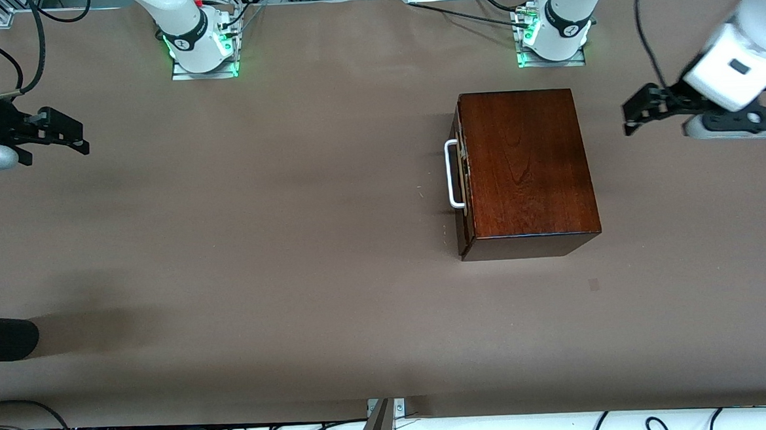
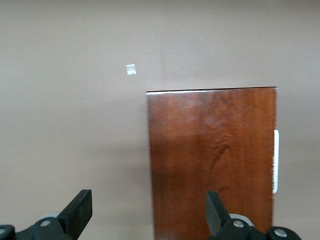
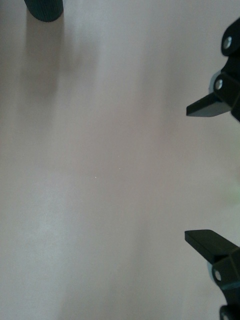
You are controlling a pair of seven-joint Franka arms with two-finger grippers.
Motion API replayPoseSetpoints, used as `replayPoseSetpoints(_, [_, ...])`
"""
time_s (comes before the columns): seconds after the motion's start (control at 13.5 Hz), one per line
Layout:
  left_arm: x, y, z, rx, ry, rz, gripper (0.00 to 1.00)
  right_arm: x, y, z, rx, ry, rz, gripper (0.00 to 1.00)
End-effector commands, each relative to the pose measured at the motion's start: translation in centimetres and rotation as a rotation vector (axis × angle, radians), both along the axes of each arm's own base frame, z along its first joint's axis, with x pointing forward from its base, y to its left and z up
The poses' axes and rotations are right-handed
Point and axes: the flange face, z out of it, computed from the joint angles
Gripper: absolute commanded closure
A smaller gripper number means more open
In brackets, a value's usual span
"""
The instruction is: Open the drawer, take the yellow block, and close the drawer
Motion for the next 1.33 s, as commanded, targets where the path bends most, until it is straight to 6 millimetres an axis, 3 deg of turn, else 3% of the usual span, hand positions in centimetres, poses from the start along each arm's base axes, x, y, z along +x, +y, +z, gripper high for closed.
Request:
replayPoseSetpoints(0.0, [-1.5, -6.7, -0.4, -0.003, 0.013, 0.035, 0.0, 0.0, 0.3, 0.5, 0.02, 0.002, 0.004, 0.0])
replayPoseSetpoints(0.37, [-5.5, -20.8, -4.1, 0.054, 0.017, 0.056, 0.0, 0.1, 0.7, 0.6, 0.021, -0.006, 0.01, 0.0])
replayPoseSetpoints(0.67, [-8.4, -30.6, -7.3, 0.091, 0.012, 0.093, 0.0, 0.1, 0.9, 0.7, 0.021, -0.012, 0.015, 0.0])
replayPoseSetpoints(0.89, [-9.1, -34.4, -12.6, 0.167, 0.011, 0.072, 0.0, 0.1, 1.0, 0.7, 0.021, -0.012, 0.016, 0.0])
replayPoseSetpoints(1.26, [-7.4, -35.2, -17.1, 0.188, -0.017, 0.002, 0.0, 0.2, 1.3, 0.8, 0.023, -0.018, 0.02, 0.0])
